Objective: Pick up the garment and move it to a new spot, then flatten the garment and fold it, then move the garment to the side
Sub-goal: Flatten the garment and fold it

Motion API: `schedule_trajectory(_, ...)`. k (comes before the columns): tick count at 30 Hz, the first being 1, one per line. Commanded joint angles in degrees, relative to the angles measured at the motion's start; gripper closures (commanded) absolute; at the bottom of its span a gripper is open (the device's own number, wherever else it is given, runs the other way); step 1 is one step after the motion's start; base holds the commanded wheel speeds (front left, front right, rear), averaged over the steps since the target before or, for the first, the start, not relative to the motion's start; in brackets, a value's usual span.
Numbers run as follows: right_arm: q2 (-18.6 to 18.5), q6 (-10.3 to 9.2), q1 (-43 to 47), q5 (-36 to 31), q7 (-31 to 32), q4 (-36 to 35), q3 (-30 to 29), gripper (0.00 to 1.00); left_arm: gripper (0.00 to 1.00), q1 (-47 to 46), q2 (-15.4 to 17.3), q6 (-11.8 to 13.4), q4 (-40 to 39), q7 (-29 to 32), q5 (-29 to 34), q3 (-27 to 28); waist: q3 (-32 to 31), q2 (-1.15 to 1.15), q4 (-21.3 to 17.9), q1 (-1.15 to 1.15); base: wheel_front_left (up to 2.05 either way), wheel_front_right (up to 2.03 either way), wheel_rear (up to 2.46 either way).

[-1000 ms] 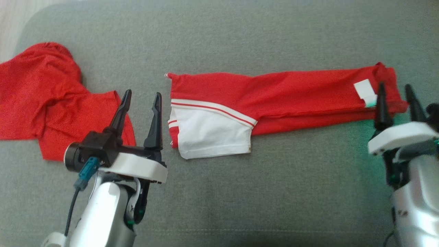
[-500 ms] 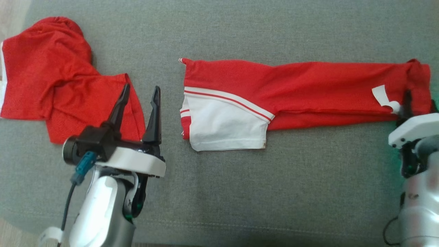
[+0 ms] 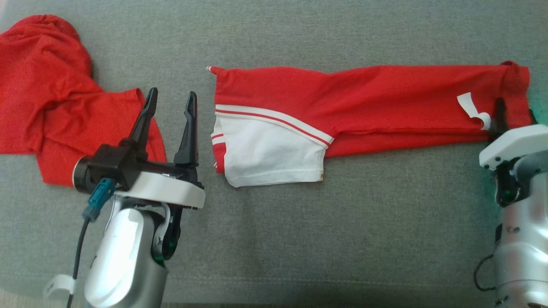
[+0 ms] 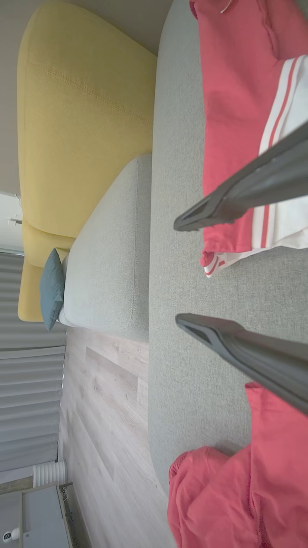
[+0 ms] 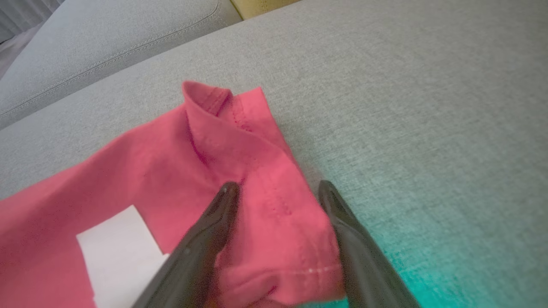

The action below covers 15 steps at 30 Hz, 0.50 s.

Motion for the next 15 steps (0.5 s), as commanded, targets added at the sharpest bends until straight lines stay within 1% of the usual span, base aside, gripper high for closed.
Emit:
schedule_trajectory(1, 0.84, 0.36, -0.56, 0.76, 1.29, 0.19, 1.74, 1.0, 0.0, -1.51, 0.37, 0.19, -2.07, -0.69, 0.08, 1.94, 0.12, 0.0, -0.41, 0.0, 0.0, 0.0, 0.0)
schedule_trajectory(5, 0.82, 0.36, -0.48, 1.21, 1.6, -0.42, 2.28, 1.0, 0.0, -1.52, 0.37, 0.23, -1.82, -0.69, 0.03, 2.0, -0.39, 0.0, -1.03, 0.0, 0.0, 0.0, 0.0)
schedule_trajectory(9, -0.26, 0.36, -0.03, 0.43, 1.75, -1.45, 1.67, 1.0, 0.0, -1.3, 0.36, 0.17, -1.61, -0.69, 0.02, 2.18, -1.31, 0.0, -1.4, 0.0, 0.0, 0.0, 0.0)
schedule_trajectory(11, -1.31, 0.36, 0.28, -0.25, 1.88, -2.31, 0.75, 1.0, 0.0, -1.13, 0.36, 0.16, -1.68, -0.69, -0.12, 2.37, -1.85, 0.0, -1.56, 0.0, 0.0, 0.0, 0.0)
schedule_trajectory(12, -2.58, 0.36, 0.76, -1.6, 2.01, -3.16, -0.64, 1.0, 0.0, -0.88, 0.36, 0.15, -1.68, -0.69, -0.26, 2.53, -2.38, 0.0, -1.71, 0.0, 0.0, 0.0, 0.0)
schedule_trajectory(13, -2.58, 0.36, 0.76, -1.6, 2.01, -3.16, -0.64, 1.0, 0.0, -0.88, 0.36, 0.15, -1.68, -0.69, -0.26, 2.53, -2.38, 0.0, -1.71, 0.0, 0.0, 0.0, 0.0)
schedule_trajectory(15, -3.83, 0.36, 1.25, -3.38, 2.14, -3.98, -2.41, 1.0, 0.0, -0.66, 0.36, 0.13, -1.69, -0.69, -0.34, 2.63, -2.79, 0.0, -1.81, 0.0, 0.0, 0.0, 0.0)
